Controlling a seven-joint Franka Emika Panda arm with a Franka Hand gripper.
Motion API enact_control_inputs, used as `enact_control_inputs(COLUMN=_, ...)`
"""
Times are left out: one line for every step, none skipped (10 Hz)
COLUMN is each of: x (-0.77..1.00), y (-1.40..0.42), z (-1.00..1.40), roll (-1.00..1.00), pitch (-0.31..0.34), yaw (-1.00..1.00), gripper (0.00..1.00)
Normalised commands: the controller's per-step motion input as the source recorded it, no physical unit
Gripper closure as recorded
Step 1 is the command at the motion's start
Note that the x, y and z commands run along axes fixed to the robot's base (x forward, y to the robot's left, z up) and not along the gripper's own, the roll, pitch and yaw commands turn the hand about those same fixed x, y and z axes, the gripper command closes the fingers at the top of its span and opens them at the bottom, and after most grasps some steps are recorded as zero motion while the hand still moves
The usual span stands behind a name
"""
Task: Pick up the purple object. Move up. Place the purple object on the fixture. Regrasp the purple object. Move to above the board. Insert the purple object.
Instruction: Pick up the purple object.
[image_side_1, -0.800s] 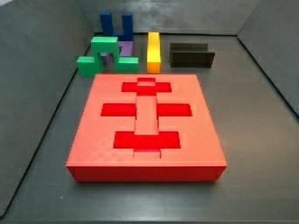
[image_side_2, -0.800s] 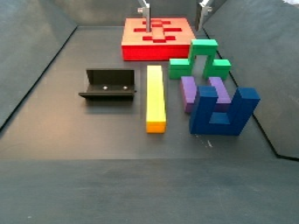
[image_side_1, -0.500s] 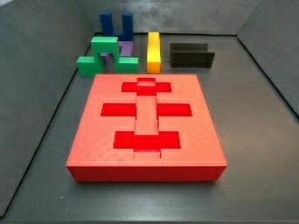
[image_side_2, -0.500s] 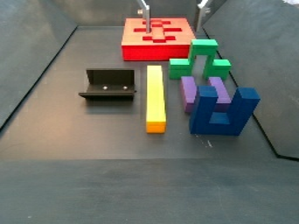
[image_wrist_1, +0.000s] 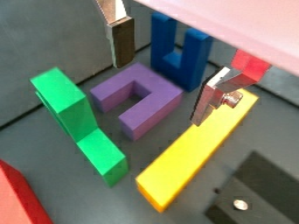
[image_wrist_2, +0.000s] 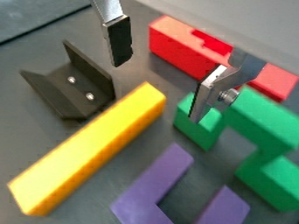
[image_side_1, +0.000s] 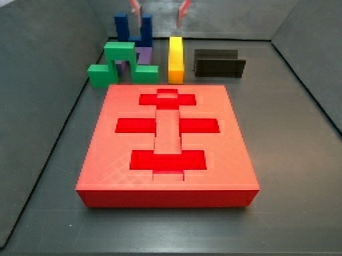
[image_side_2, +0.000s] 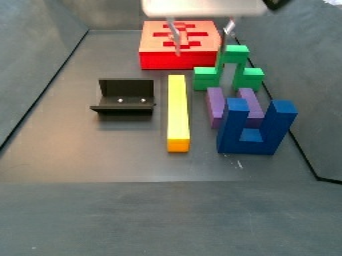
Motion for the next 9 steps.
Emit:
enact_control_inputs(x=-0.42, y=0.09, z=-0.57, roll=-0.09, pitch=-0.271, yaw=0.00, gripper=0.00)
enact_control_inputs(x=-0.33, y=0.00, z=-0.47, roll=0.00, pitch=-0.160, yaw=-0.01, gripper=0.00)
enact_control_inputs(x=-0.21, y=0.00, z=-0.37, roll=0.05, pitch=-0.074, yaw=-0.02, gripper=0.00)
enact_control_inputs(x=0.00, y=0.01, z=-0.25, roll=0.12, pitch=0.050, yaw=-0.08, gripper=0.00)
enact_control_inputs(x=-0.14, y=0.12, z=-0.11, roll=0.06, pitch=0.051, yaw=-0.02, gripper=0.00)
enact_control_inputs(x=-0.13, y=0.13, z=-0.16, roll=0.11, pitch=0.074, yaw=0.00, gripper=0.00)
enact_control_inputs(x=-0.07, y=0.08, z=-0.23, roll=0.14, pitch=0.121, yaw=0.00, gripper=0.00)
enact_control_inputs(x=0.00, y=0.23, z=-0.34, roll=0.00, pitch=0.331, yaw=-0.05, gripper=0.00)
enact_control_inputs(x=0.00, y=0.04, z=-0.31, roll=0.00, pitch=0.197, yaw=-0.16, gripper=0.00)
